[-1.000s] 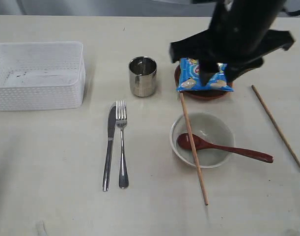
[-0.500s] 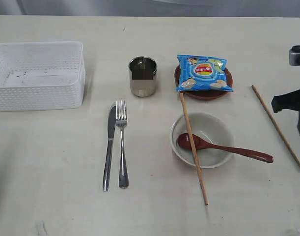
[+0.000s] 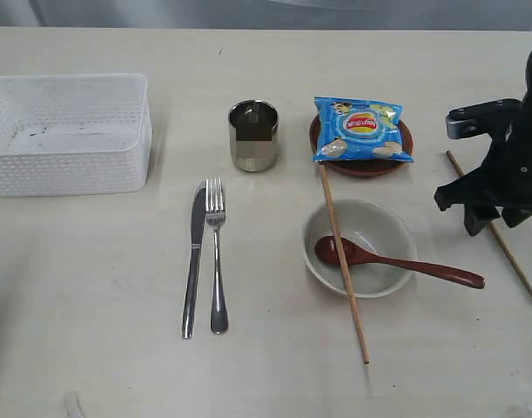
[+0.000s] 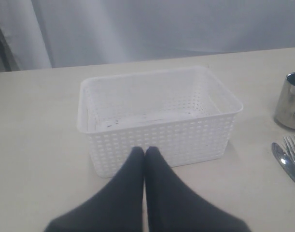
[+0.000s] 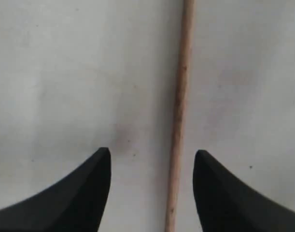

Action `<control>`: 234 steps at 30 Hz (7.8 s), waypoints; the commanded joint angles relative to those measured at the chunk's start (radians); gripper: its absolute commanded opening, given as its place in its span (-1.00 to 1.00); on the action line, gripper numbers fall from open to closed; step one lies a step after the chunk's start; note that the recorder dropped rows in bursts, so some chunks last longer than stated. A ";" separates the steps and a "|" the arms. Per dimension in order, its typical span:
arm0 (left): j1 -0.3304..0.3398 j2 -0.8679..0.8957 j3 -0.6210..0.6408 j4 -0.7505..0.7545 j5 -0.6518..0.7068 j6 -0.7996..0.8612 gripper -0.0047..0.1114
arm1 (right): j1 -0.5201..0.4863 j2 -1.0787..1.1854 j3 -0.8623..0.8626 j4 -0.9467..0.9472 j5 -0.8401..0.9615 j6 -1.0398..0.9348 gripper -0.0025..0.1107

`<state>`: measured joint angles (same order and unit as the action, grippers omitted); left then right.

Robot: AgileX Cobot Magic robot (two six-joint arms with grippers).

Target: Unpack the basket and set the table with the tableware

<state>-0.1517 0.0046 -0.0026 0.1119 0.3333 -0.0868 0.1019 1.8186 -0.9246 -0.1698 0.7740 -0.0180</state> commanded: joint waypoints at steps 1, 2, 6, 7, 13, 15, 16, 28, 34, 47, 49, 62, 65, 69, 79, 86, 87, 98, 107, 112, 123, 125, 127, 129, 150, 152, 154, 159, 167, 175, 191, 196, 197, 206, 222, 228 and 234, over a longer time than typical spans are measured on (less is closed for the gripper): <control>0.003 -0.005 0.003 -0.011 -0.007 0.002 -0.92 | -0.007 0.074 -0.032 -0.116 -0.014 0.007 -0.07; 0.003 -0.005 0.003 -0.011 -0.007 0.002 -0.92 | -0.007 0.091 -0.037 -0.134 -0.018 0.018 -0.07; 0.003 -0.005 0.003 -0.011 -0.007 0.002 -0.92 | -0.007 0.178 -0.044 -0.124 -0.032 0.002 -0.27; 0.003 -0.005 0.003 -0.011 -0.007 0.002 -0.92 | -0.007 0.203 -0.044 -0.124 -0.026 0.002 -0.49; 0.003 -0.005 0.003 -0.011 -0.007 0.002 -0.92 | -0.007 0.223 -0.064 -0.096 0.043 -0.025 -0.96; 0.003 -0.005 0.003 -0.011 -0.007 0.002 -0.92 | -0.007 0.196 -0.080 -0.076 0.067 -0.025 -0.96; 0.003 -0.005 0.003 -0.011 -0.007 0.002 -0.92 | -0.007 0.179 -0.080 -0.071 0.068 -0.025 -0.96; 0.003 -0.005 0.003 -0.011 -0.007 0.002 -0.92 | 0.000 -0.062 -0.074 0.090 0.112 -0.038 -0.96; 0.003 -0.005 0.003 -0.011 -0.007 0.002 -0.92 | 0.016 -0.185 -0.074 0.135 0.191 -0.023 -0.96; 0.003 -0.005 0.003 -0.011 -0.007 0.002 -0.92 | 0.164 -0.287 -0.074 0.432 0.350 -0.014 -0.96; 0.003 -0.005 0.003 -0.011 -0.007 0.002 -0.92 | 0.204 -0.287 -0.074 0.462 0.346 0.012 -0.96; 0.003 -0.005 0.003 -0.003 -0.007 0.002 -0.92 | 0.358 -0.161 -0.074 0.475 0.256 0.139 -0.96; 0.003 -0.005 0.003 -0.003 -0.007 0.002 -0.92 | 0.358 -0.148 -0.074 0.475 0.228 0.159 -0.96; 0.003 -0.005 0.003 -0.003 -0.007 0.002 -0.92 | 0.358 -0.148 -0.074 0.477 0.191 0.183 -0.96; 0.003 -0.005 0.003 -0.003 -0.007 0.002 -0.92 | 0.358 -0.148 -0.074 0.474 0.181 0.186 -0.96; 0.003 -0.005 0.003 -0.003 -0.007 0.002 -0.92 | 0.358 -0.148 -0.035 0.474 0.144 0.186 -0.96; 0.003 -0.005 0.003 -0.003 -0.007 0.002 -0.92 | 0.358 -0.150 -0.035 0.474 0.135 0.189 -0.96; 0.003 -0.005 0.003 -0.003 -0.007 0.002 -0.92 | 0.358 -0.151 -0.039 0.481 0.140 0.196 -0.96; 0.003 -0.005 0.003 -0.003 -0.007 0.002 -0.92 | 0.358 -0.148 -0.024 0.481 0.150 0.196 -0.96; 0.003 -0.005 0.003 -0.003 -0.007 0.002 -0.92 | 0.358 -0.148 -0.018 0.483 0.144 0.196 -0.96; 0.003 -0.005 0.003 -0.003 -0.007 0.002 -0.92 | 0.358 -0.148 -0.017 0.483 0.151 0.174 -0.96; 0.003 -0.005 0.003 -0.003 -0.007 0.002 -0.92 | 0.358 -0.148 -0.017 0.483 0.158 0.169 -0.96; 0.003 -0.005 0.003 -0.003 -0.007 0.002 -0.92 | 0.358 -0.148 -0.017 0.485 0.175 0.157 -0.96; 0.003 -0.005 0.003 -0.003 -0.007 0.002 -0.92 | 0.358 -0.148 -0.017 0.485 0.181 0.145 -0.96; 0.003 -0.005 0.003 -0.003 -0.007 0.002 -0.92 | 0.358 -0.148 -0.017 0.485 0.169 0.099 -0.96; 0.003 -0.005 0.003 -0.003 -0.007 0.002 -0.92 | 0.358 -0.148 -0.017 0.485 0.165 0.099 -0.96; 0.003 -0.005 0.003 -0.003 -0.007 0.002 -0.92 | 0.358 -0.148 -0.017 0.485 0.160 0.099 -0.96; 0.003 -0.005 0.003 -0.003 -0.007 0.002 -0.92 | 0.358 -0.148 -0.017 0.485 0.148 0.099 -0.87; 0.003 -0.005 0.003 -0.003 -0.007 0.002 -0.92 | 0.358 -0.148 -0.017 0.485 0.154 0.099 -0.26; 0.003 -0.005 0.003 -0.003 -0.007 0.002 -0.92 | 0.356 -0.152 -0.086 0.482 0.208 0.090 -0.25; 0.003 -0.005 0.003 -0.011 -0.007 0.002 -0.92 | 0.548 -0.148 -0.085 0.294 0.105 0.243 0.15; 0.003 -0.005 0.003 -0.011 -0.007 0.002 -0.92 | 0.552 -0.148 -0.085 0.216 0.122 0.310 0.15; 0.003 -0.005 0.003 -0.011 -0.007 0.002 -0.92 | 0.552 -0.148 -0.085 0.216 0.122 0.310 0.15; 0.003 -0.005 0.003 -0.011 -0.007 0.002 -0.92 | 0.552 -0.146 -0.085 0.220 0.118 0.302 0.15; 0.003 -0.005 0.003 -0.011 -0.007 0.002 -0.92 | 0.575 -0.056 -0.085 0.170 0.116 0.314 0.15; 0.003 -0.005 0.003 -0.011 -0.007 0.002 -0.92 | 0.576 -0.032 -0.085 0.164 0.116 0.317 0.15; 0.003 -0.005 0.003 -0.011 -0.007 0.002 -0.92 | 0.576 -0.032 -0.085 0.162 0.114 0.310 0.15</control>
<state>-0.1517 0.0046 -0.0026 0.1119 0.3333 -0.0868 0.6769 1.7866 -1.0112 0.0000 0.8906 0.2929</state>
